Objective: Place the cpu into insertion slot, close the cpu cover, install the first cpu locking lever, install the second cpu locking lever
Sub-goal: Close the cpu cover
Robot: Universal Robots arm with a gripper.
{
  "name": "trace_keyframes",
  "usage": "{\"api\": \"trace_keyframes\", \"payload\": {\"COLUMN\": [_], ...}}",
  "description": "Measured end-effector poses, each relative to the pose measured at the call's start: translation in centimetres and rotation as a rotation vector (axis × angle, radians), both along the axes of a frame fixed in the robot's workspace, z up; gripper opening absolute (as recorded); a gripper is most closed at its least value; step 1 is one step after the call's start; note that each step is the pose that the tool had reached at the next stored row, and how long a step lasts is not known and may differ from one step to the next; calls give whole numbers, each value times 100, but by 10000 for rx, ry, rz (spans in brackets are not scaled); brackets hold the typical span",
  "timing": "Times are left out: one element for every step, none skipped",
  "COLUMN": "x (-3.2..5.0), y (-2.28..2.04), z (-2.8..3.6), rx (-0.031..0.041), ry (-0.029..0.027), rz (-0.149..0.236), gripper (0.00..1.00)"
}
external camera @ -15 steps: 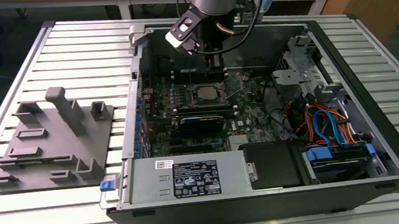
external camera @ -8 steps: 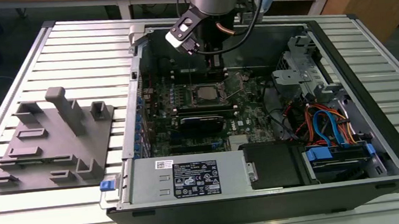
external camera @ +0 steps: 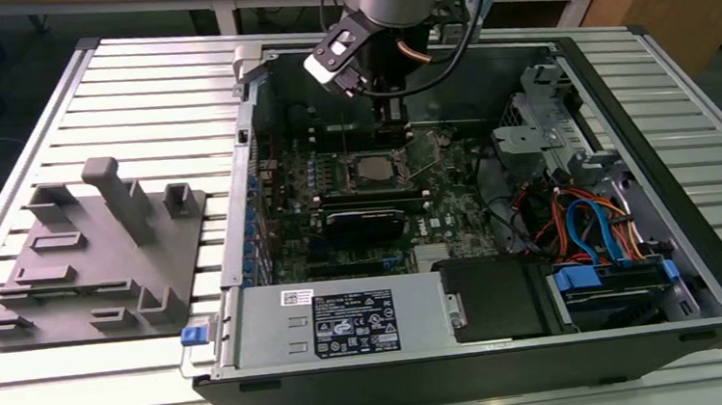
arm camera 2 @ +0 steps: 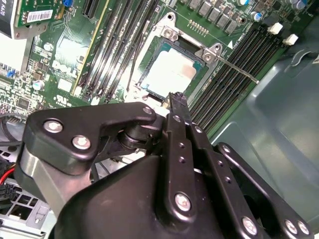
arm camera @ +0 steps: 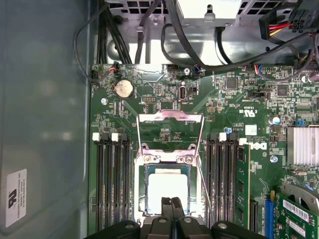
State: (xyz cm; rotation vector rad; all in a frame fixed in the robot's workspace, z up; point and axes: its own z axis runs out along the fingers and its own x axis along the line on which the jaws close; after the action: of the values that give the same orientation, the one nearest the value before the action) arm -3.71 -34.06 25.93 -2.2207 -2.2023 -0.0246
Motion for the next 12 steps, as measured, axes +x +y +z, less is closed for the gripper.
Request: {"api": "trace_keyframes", "payload": {"x": [0,1,1,1,2,2,3,5,8,11,14,17], "y": [0,0,0,0,0,0,0,0,0,0,0,0], "z": [0,0,0,0,0,0,0,0,0,0,0,0], "rx": [0,0,1,0,1,0,0,1,1,1,0,1], "ry": [1,1,0,1,0,1,0,1,1,1,1,0], "rz": [-1,-1,0,0,0,0,0,1,2,1,0,0], "gripper": [11,11,11,11,11,11,11,11,11,11,11,11]}}
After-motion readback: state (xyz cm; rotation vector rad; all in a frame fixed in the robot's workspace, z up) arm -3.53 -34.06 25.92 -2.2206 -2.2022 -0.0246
